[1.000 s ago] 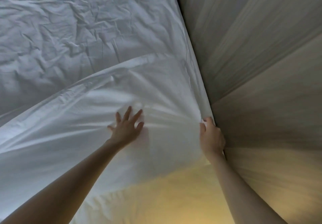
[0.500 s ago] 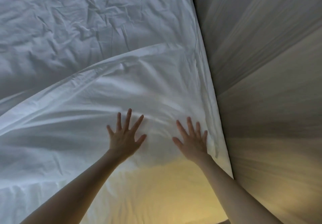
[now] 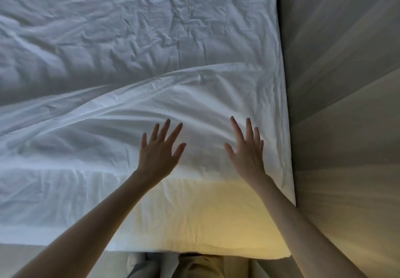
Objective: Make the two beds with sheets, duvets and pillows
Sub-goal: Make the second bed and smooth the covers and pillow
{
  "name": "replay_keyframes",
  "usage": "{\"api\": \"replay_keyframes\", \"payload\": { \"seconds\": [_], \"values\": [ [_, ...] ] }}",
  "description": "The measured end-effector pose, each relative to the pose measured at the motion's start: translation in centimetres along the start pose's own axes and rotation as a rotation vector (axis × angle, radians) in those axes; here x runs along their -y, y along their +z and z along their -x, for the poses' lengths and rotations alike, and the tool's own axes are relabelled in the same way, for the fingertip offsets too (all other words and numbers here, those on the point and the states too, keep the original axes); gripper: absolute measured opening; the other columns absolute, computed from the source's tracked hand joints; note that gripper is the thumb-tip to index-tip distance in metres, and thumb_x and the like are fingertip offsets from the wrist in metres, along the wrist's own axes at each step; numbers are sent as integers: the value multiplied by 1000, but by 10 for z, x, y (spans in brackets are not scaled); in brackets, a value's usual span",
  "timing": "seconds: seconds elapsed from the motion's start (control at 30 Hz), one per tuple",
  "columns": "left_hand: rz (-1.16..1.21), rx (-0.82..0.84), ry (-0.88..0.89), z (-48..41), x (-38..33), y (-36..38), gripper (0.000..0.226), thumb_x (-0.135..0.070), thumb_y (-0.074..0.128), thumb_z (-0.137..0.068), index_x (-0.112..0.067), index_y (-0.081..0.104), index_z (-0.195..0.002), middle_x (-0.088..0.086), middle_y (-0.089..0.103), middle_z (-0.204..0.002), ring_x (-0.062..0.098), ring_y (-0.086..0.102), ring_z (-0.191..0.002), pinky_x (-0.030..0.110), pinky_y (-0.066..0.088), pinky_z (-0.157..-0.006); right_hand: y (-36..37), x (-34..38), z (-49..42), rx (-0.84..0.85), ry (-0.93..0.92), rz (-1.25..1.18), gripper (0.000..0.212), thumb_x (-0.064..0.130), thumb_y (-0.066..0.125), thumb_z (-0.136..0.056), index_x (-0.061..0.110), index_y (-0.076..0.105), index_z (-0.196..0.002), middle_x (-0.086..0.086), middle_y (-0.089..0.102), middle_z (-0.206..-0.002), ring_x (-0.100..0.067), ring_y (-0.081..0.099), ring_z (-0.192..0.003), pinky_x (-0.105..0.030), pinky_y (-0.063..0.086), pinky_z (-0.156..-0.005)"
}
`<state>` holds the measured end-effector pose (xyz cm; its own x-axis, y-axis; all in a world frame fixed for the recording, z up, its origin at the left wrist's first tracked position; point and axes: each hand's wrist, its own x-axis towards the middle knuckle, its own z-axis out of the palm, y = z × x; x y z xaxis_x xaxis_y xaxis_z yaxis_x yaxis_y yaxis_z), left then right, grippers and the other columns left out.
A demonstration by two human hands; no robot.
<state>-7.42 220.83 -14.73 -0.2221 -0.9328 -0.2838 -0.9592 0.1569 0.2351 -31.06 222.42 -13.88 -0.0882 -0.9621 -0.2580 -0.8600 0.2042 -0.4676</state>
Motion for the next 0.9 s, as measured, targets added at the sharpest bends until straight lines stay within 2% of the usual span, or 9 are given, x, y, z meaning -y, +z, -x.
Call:
{"api": "replay_keyframes", "payload": {
  "seconds": [0.13, 0.3, 0.47, 0.73, 0.9],
  "values": [
    [65, -160, -39, 56, 37, -42, 65, -62, 10, -94, -37, 9, -154, -3, 5, -163, 24, 6, -150, 52, 12, -120, 4, 72, 26, -42, -201, 45, 68, 30, 49, -100, 42, 9, -153, -2, -3, -164, -30, -2, -150, -55, 9, -119],
    [63, -305, -112, 150, 117, -73, 62, -56, 22, -98, -32, 18, -155, 1, 13, -161, 27, 12, -149, 55, 16, -118, 30, 164, 67, 18, -349, 92, 66, 27, 49, -100, 40, 12, -154, -4, 2, -164, -31, 2, -149, -57, 11, -118],
    [35, -333, -229, 243, 220, -89, 63, -56, 25, -97, -30, 21, -154, 3, 17, -161, 31, 16, -148, 57, 21, -115, 73, 269, 114, -2, -462, 111, 66, 28, 51, -97, 37, 17, -154, -5, 7, -163, -36, 7, -148, -55, 15, -118],
    [-18, -361, -350, 362, 397, -137, 62, -53, 29, -97, -34, 16, -155, -2, 8, -163, 29, 6, -150, 56, 14, -118, 146, 455, 177, 0, -662, 121, 66, 24, 53, -96, 35, 22, -153, -6, 9, -163, -34, 10, -148, -57, 15, -117],
    [19, -479, -392, 409, 479, -177, 61, -48, 36, -97, -33, 19, -154, 2, 16, -162, 32, 13, -149, 58, 19, -115, 172, 560, 201, -6, -810, 188, 67, 26, 56, -95, 33, 23, -153, -10, 14, -161, -37, 16, -145, -59, 20, -114]
  ]
}}
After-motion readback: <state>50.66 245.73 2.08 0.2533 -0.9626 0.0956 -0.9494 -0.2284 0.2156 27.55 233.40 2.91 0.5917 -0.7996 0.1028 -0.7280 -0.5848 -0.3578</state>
